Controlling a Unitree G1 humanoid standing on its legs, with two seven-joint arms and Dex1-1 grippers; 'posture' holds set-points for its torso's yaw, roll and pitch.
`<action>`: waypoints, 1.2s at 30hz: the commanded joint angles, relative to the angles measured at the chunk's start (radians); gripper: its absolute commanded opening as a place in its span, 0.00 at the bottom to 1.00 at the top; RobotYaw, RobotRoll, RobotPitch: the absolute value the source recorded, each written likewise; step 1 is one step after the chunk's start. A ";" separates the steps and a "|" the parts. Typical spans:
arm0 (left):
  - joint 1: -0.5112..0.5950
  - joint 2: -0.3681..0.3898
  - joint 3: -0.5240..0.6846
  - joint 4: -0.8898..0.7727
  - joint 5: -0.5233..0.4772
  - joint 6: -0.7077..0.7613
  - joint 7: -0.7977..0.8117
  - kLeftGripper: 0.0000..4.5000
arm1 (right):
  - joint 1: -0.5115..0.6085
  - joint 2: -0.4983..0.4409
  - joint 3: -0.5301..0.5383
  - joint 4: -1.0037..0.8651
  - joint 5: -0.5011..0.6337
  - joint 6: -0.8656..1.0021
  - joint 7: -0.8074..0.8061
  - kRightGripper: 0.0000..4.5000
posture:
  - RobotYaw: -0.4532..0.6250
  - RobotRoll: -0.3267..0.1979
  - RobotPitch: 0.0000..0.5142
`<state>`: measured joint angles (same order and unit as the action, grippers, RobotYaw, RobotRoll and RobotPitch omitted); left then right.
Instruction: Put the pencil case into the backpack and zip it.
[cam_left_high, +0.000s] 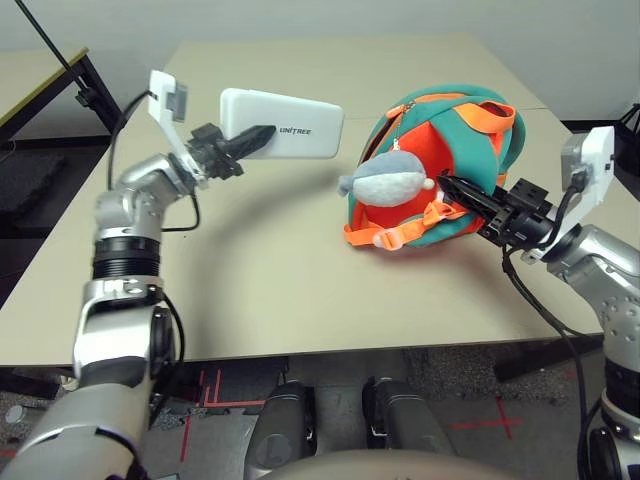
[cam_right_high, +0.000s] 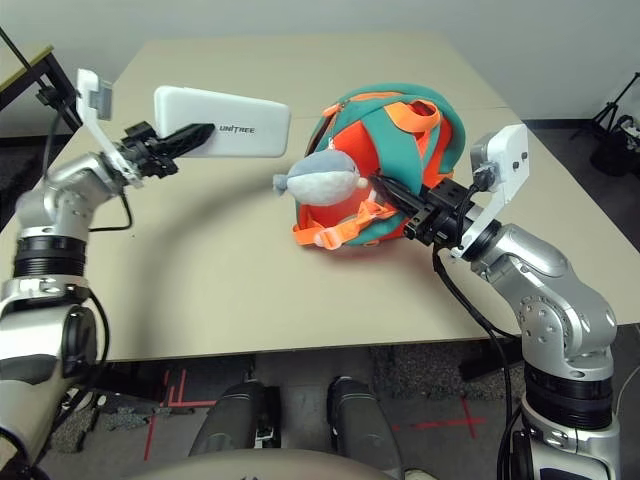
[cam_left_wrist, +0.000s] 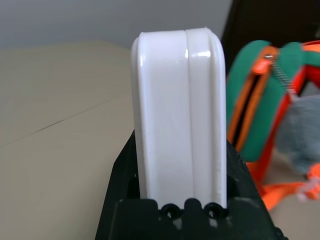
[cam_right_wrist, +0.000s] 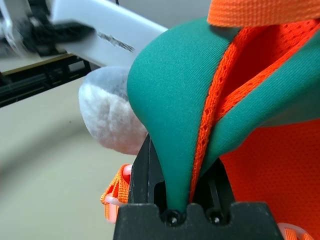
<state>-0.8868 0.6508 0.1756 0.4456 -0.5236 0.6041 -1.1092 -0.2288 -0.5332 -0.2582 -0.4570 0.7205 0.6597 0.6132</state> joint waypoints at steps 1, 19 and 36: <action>-0.044 0.043 -0.037 -0.065 -0.034 0.079 -0.093 0.30 | 0.000 -0.010 0.019 0.018 -0.008 -0.025 0.023 0.04 | 0.47 0.62 0.15; -0.155 -0.153 -0.175 0.079 0.076 -0.089 -0.163 0.30 | 0.004 0.005 0.030 0.004 -0.010 -0.049 0.000 0.04 | 0.43 0.62 0.12; -0.215 -0.377 -0.198 0.298 0.146 -0.255 -0.158 0.30 | 0.007 0.005 0.040 -0.013 -0.012 -0.049 -0.025 0.04 | 0.40 0.62 0.11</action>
<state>-1.0742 0.2977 -0.0189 0.7317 -0.3774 0.3774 -1.2544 -0.2185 -0.5318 -0.2347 -0.4400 0.7060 0.6222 0.5883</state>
